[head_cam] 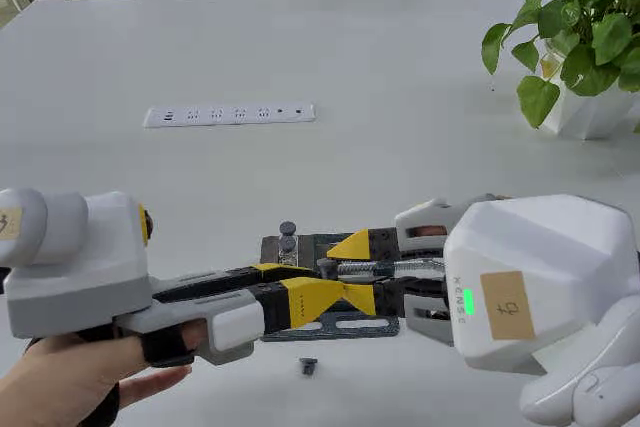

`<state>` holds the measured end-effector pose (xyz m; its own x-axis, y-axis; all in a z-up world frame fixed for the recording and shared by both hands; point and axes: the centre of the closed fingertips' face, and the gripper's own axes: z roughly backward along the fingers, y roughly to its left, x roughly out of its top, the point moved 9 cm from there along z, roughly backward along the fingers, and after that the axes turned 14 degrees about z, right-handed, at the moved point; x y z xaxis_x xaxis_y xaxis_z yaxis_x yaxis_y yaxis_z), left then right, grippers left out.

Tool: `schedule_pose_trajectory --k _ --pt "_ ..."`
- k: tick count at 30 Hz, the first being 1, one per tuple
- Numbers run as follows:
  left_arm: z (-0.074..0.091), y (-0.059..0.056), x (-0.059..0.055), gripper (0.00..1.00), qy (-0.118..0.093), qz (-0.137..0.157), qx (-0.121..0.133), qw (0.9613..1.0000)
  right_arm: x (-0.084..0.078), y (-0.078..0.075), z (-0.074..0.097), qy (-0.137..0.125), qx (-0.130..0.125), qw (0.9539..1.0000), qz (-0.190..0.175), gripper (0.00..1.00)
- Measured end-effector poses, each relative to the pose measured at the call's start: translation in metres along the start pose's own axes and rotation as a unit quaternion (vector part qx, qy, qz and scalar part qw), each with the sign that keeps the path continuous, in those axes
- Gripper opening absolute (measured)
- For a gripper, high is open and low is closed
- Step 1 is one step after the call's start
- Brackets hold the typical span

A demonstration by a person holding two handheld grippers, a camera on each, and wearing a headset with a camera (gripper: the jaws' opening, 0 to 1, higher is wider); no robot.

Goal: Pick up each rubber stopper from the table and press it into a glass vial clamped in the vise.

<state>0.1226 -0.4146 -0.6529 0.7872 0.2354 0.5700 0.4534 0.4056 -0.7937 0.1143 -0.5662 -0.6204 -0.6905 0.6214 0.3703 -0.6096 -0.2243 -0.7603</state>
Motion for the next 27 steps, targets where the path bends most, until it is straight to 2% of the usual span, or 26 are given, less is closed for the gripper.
schedule_pose_trajectory --k 6,9,14,21,27 --pt "-0.002 -0.006 0.0 0.17 -0.003 0.021 -0.024 0.9995 0.001 0.0 0.003 -0.002 -0.003 0.9999 0.01 0.05" --pt "-0.003 -0.01 -0.001 0.16 0.0 0.019 -0.021 0.9996 0.003 0.0 0.004 -0.006 -0.005 0.9999 0.01 0.05" --pt "-0.004 -0.016 -0.001 0.09 -0.001 0.03 -0.037 0.9989 0.008 -0.003 0.006 -0.011 -0.01 0.9998 0.017 0.05" --pt "-0.003 -0.02 0.001 0.05 -0.003 0.041 -0.043 0.9982 0.013 -0.008 0.01 -0.01 -0.019 0.9994 0.026 0.05" --pt "-0.002 -0.026 0.001 0.05 0.003 0.011 -0.042 0.9991 0.018 -0.011 0.014 -0.011 -0.017 0.9994 0.029 0.06"
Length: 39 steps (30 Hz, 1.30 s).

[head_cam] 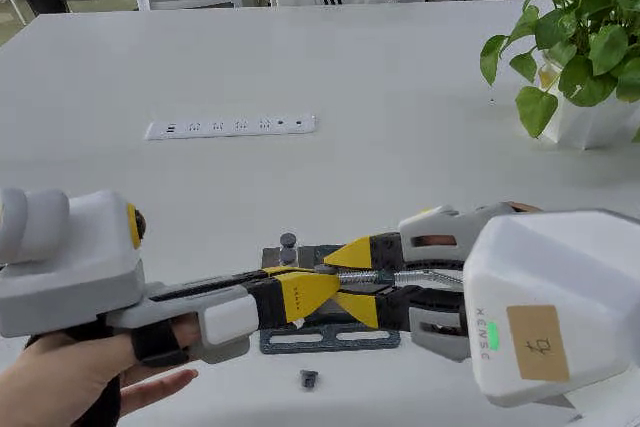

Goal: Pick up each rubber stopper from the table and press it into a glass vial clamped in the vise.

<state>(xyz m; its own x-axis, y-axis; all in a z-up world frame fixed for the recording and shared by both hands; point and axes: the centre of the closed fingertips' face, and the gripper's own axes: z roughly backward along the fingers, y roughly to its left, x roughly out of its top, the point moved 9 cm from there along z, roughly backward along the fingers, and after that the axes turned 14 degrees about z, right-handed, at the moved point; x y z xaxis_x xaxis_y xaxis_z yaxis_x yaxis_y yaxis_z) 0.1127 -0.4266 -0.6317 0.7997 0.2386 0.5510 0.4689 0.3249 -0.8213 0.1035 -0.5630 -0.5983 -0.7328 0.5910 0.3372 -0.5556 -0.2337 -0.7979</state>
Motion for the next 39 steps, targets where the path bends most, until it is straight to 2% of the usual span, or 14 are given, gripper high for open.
schedule_pose_trajectory --k 5,7,9,11,14,16,17,18,19,27,33,35,38,39 --pt "0.001 -0.001 0.004 0.05 0.004 -0.06 0.013 0.9981 0.001 -0.002 0.003 -0.021 0.03 0.9989 -0.028 0.18" --pt "0.001 -0.002 0.003 0.05 0.026 -0.099 0.02 0.9946 0.0 -0.006 0.007 -0.032 0.047 0.9977 -0.037 0.19" --pt "0.0 -0.002 0.002 0.05 0.041 -0.113 0.015 0.9926 0.0 -0.008 0.01 -0.041 0.069 0.9959 -0.043 0.18" --pt "-0.001 -0.002 0.001 0.05 0.058 -0.143 0.016 0.9879 -0.001 -0.01 0.013 -0.046 0.11 0.9918 -0.047 0.18" --pt "-0.003 -0.003 -0.003 0.05 0.086 -0.195 0.014 0.9769 -0.001 -0.013 0.018 -0.059 0.164 0.9831 -0.058 0.18" --pt "-0.004 -0.004 -0.005 0.05 0.091 -0.217 0.009 0.972 -0.001 -0.012 0.022 -0.064 0.206 0.9735 -0.075 0.16" --pt "-0.005 -0.004 -0.007 0.05 0.098 -0.234 0.007 0.9672 -0.001 -0.012 0.023 -0.068 0.232 0.9666 -0.085 0.16" --pt "-0.006 -0.004 -0.009 0.05 0.101 -0.239 0.008 0.9657 0.0 -0.012 0.024 -0.065 0.245 0.9633 -0.088 0.16" --pt "-0.007 -0.004 -0.011 0.05 0.102 -0.24 0.008 0.9655 -0.001 -0.016 0.023 -0.064 0.236 0.9667 -0.077 0.16" --pt "-0.011 -0.006 -0.018 0.05 0.121 -0.263 0.002 0.9573 -0.005 -0.015 0.015 -0.048 0.279 0.9568 -0.068 0.17" --pt "-0.01 -0.008 -0.022 0.05 0.124 -0.267 -0.005 0.9557 -0.003 -0.008 0.007 -0.051 0.299 0.9513 -0.055 0.15" --pt "-0.01 -0.009 -0.023 0.05 0.12 -0.261 -0.013 0.9578 -0.001 -0.006 0.005 -0.052 0.304 0.95 -0.047 0.14" --pt "-0.01 -0.008 -0.026 0.04 0.13 -0.27 -0.012 0.9541 0.001 -0.005 0.004 -0.056 0.314 0.9468 -0.041 0.13" --pt "-0.01 -0.008 -0.026 0.04 0.13 -0.267 -0.012 0.9549 0.001 -0.004 0.004 -0.056 0.317 0.9461 -0.04 0.12"
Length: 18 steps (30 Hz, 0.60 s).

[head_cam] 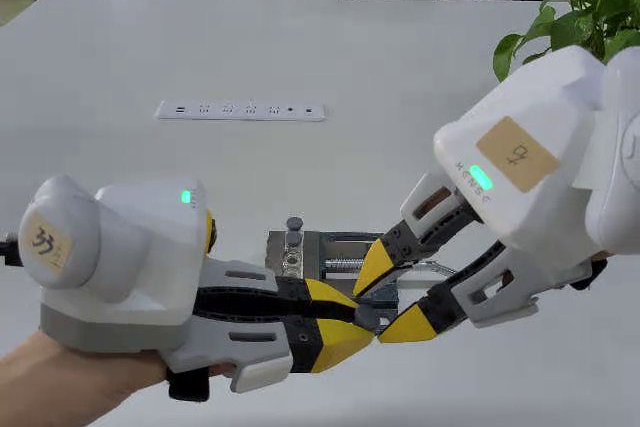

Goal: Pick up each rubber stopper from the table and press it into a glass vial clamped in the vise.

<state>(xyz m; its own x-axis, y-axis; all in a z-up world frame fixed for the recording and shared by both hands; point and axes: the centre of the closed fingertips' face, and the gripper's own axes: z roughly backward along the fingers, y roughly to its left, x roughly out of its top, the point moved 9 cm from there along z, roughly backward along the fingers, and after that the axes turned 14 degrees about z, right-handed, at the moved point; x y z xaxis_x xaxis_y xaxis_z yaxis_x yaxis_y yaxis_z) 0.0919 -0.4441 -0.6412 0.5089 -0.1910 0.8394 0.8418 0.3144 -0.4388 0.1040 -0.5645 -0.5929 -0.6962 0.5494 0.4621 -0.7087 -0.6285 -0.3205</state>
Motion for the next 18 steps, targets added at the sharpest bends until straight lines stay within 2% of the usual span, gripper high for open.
schedule_pose_trajectory --k 10,18 --pt "-0.0016 -0.001 -0.0008 0.04 0.004 0.003 -0.005 1.0 -0.0027 0.0016 -0.0021 0.003 0.014 0.9999 0.0 0.1" --pt "-0.0046 -0.003 -0.0034 0.04 0.015 0.001 -0.009 0.9999 -0.0033 0.0036 -0.0056 0.004 0.024 0.9997 0.001 0.08"
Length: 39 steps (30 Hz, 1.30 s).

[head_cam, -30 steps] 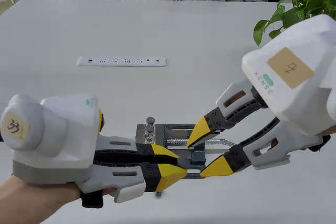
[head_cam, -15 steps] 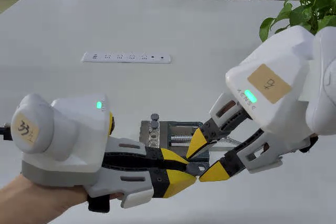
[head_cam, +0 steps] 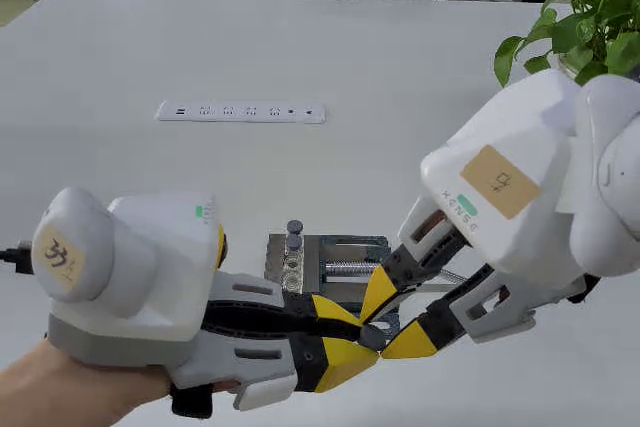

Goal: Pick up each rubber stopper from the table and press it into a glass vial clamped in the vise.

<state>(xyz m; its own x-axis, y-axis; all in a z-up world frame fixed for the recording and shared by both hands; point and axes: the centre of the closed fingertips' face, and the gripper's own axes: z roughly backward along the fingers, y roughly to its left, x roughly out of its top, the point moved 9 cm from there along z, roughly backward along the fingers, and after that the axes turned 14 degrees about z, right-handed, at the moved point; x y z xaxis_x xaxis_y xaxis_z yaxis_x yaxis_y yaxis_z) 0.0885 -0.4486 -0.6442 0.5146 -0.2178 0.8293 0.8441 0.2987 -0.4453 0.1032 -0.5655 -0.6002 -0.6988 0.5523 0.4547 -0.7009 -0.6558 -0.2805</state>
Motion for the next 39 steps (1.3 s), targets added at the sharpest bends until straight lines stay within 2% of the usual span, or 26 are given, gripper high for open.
schedule_pose_trajectory --k 14,19,25,35,39 --pt "-0.0018 -0.0009 -0.0004 0.04 0.009 -0.006 0.002 0.9999 0.001 -0.0022 -0.0023 0.007 0.02 0.9998 -0.005 0.08" --pt "-0.003 -0.0015 -0.0006 0.04 0.023 -0.017 0.001 0.9996 0.0022 -0.003 -0.0049 0.013 0.032 0.9994 -0.004 0.08" --pt "-0.0018 -0.0009 -0.0002 0.04 0.024 -0.011 -0.003 0.9996 0.0036 -0.0047 -0.0044 0.015 0.04 0.9991 0.005 0.08" --pt "0.0008 0.0013 -0.0001 0.04 0.025 0.002 -0.004 0.9997 0.0057 -0.0061 -0.0055 0.018 0.034 0.9985 0.039 0.08" --pt "0.0008 0.0011 -0.0002 0.04 0.026 0.001 -0.004 0.9997 0.0052 -0.0058 -0.0054 0.018 0.034 0.9987 0.033 0.08"
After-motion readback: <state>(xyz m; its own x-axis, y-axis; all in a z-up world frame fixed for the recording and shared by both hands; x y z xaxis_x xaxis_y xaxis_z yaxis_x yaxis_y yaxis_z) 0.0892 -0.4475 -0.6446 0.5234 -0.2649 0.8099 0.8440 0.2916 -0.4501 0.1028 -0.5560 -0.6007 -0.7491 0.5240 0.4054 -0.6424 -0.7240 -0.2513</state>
